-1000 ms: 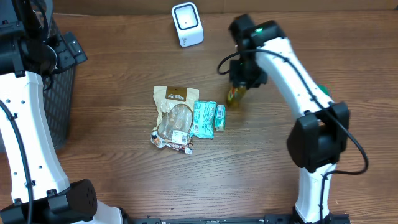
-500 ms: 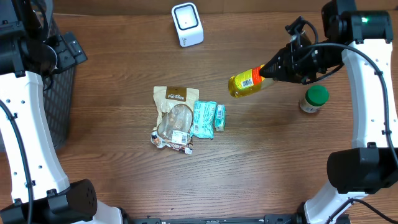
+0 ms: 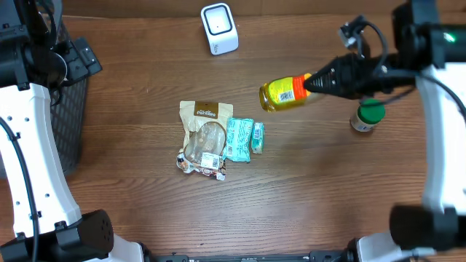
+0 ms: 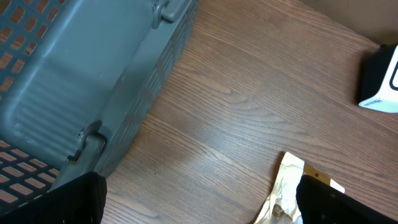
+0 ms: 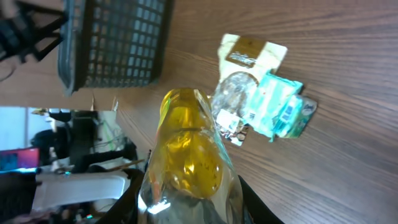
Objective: Scan the item barcode
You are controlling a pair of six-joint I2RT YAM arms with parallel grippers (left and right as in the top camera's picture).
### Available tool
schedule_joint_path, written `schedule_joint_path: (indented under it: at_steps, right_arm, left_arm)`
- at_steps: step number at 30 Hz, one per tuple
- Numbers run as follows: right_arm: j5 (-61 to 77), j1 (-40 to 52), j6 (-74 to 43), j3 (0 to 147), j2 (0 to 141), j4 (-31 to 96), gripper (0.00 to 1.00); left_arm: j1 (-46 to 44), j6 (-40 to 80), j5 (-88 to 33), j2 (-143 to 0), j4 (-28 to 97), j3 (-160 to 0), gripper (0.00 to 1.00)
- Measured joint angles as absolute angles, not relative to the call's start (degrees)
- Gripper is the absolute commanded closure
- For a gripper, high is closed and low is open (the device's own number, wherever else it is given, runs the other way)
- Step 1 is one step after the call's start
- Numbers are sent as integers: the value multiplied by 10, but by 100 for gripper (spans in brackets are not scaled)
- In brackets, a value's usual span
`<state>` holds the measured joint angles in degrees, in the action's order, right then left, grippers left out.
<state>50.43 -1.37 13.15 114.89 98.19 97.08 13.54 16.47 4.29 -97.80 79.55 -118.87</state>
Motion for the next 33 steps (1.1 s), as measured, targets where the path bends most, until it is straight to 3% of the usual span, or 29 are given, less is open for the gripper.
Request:
schedule_joint_path:
  at_steps: [9, 21, 33]
  right_arm:
    - [534, -13, 135, 1067, 838, 971, 81]
    - [606, 25, 136, 833, 857, 874, 81]
    - [628, 30, 144, 816, 857, 875, 81]
  left_arm:
    - [135, 165, 43, -978, 795, -1189, 0]
    - [135, 165, 43, -978, 795, -1189, 0]
    - [135, 165, 43, -978, 795, -1189, 0]
